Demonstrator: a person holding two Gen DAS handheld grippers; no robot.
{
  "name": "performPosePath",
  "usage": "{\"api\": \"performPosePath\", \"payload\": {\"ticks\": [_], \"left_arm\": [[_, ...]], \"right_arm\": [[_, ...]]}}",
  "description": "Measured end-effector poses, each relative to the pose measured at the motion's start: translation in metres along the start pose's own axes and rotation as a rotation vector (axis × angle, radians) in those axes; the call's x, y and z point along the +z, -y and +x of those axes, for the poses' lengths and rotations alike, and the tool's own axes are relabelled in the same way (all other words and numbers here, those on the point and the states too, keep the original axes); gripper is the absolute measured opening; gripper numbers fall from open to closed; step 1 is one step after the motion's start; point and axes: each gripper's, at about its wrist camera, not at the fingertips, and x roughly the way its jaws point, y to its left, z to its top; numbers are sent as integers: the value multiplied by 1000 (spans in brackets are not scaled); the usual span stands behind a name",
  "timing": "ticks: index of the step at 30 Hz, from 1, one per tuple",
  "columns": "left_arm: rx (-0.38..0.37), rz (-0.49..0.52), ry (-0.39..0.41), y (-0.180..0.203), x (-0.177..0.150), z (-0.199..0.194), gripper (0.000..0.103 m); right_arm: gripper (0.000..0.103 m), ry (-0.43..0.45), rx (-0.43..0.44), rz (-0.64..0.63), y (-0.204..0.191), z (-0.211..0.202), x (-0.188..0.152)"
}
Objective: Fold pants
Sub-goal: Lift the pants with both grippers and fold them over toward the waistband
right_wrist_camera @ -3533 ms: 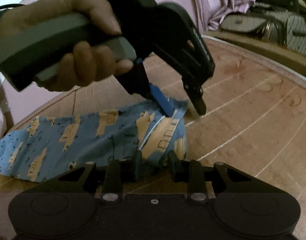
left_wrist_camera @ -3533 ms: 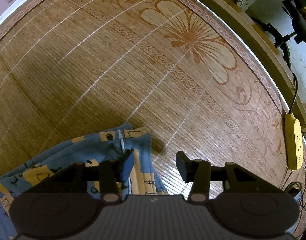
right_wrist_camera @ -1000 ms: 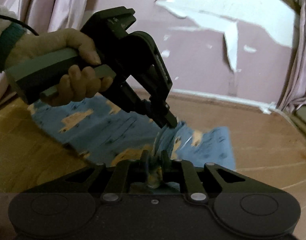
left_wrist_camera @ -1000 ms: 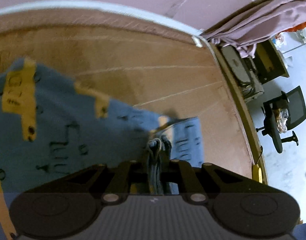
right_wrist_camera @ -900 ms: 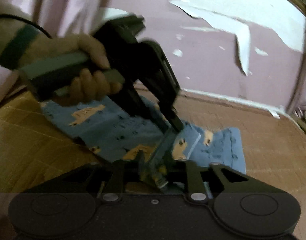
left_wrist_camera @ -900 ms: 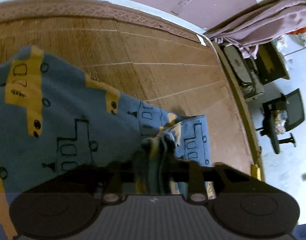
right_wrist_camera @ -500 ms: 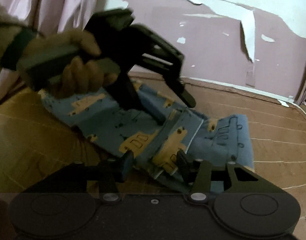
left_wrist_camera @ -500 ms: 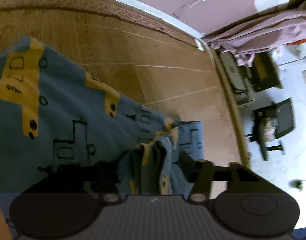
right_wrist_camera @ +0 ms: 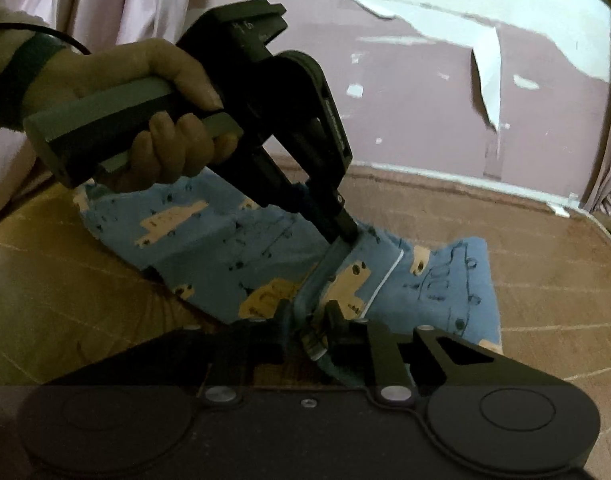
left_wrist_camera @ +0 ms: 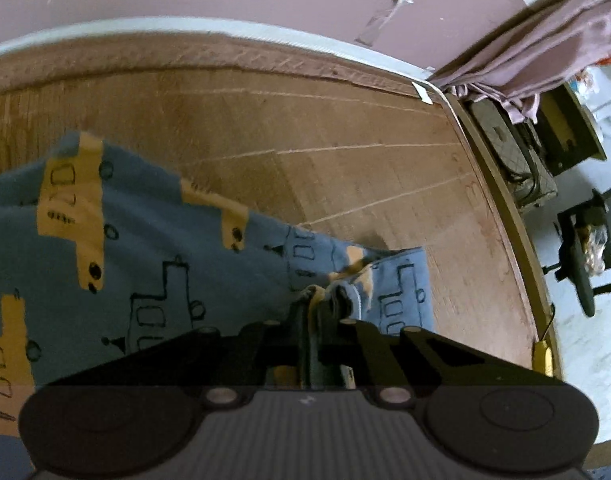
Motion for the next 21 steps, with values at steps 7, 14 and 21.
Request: {"api": "performPosePath", "payload": {"ticks": [7, 14, 21], "left_arm": [[1, 9, -4, 2, 4, -1, 6], [-65, -33, 1, -17, 1, -14, 5], [-120, -71, 61, -50, -1, -49, 4]], "right_arm": [[18, -8, -13, -15, -2, 1, 0], [18, -25, -7, -45, -17, -2, 12], [18, -61, -21, -83, -41, 0, 37]]}}
